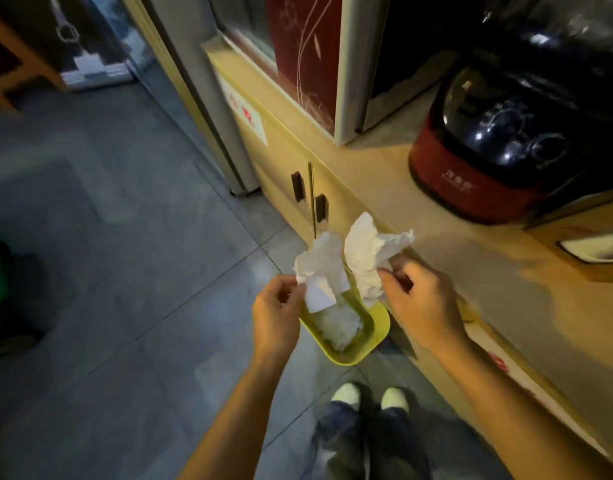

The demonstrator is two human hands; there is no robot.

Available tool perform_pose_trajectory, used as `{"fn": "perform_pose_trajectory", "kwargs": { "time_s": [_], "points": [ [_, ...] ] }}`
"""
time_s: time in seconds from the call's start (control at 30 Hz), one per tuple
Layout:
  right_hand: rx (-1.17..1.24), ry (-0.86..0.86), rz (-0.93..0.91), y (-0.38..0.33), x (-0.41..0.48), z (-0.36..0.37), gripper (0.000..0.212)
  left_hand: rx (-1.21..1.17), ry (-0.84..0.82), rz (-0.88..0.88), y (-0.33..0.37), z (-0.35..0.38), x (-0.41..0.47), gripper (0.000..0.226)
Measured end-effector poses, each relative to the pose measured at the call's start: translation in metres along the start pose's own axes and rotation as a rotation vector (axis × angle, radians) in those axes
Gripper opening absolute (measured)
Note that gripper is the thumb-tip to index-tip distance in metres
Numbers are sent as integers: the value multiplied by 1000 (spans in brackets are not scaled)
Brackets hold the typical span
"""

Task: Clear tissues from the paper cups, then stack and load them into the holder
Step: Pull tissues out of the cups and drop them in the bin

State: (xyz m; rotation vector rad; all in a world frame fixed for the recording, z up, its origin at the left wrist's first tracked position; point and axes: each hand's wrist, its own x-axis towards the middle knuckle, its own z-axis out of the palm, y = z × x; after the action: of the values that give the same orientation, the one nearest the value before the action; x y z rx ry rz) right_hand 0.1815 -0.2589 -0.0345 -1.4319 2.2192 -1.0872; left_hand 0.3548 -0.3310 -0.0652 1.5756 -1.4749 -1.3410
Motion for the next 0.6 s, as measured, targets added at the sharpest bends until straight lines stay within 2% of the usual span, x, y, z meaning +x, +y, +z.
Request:
{"fn": "perform_pose_trajectory", "kwargs": {
  "time_s": [0.23,0.37,0.47,0.6],
  "points": [
    [-46,-237,274,110,-19,99,23,220,-95,-247,-120,59,35,29],
    [-101,-373,366,162,-40,144,25,357,-128,-333,-179,84,45,7],
    [-113,-452,460,191,-52,170,29,319,-110,-416,-208,98,48,11],
    [-80,-471,589,221,-61,195,39,301,-145,-466,-233,113,55,21]
  ]
}}
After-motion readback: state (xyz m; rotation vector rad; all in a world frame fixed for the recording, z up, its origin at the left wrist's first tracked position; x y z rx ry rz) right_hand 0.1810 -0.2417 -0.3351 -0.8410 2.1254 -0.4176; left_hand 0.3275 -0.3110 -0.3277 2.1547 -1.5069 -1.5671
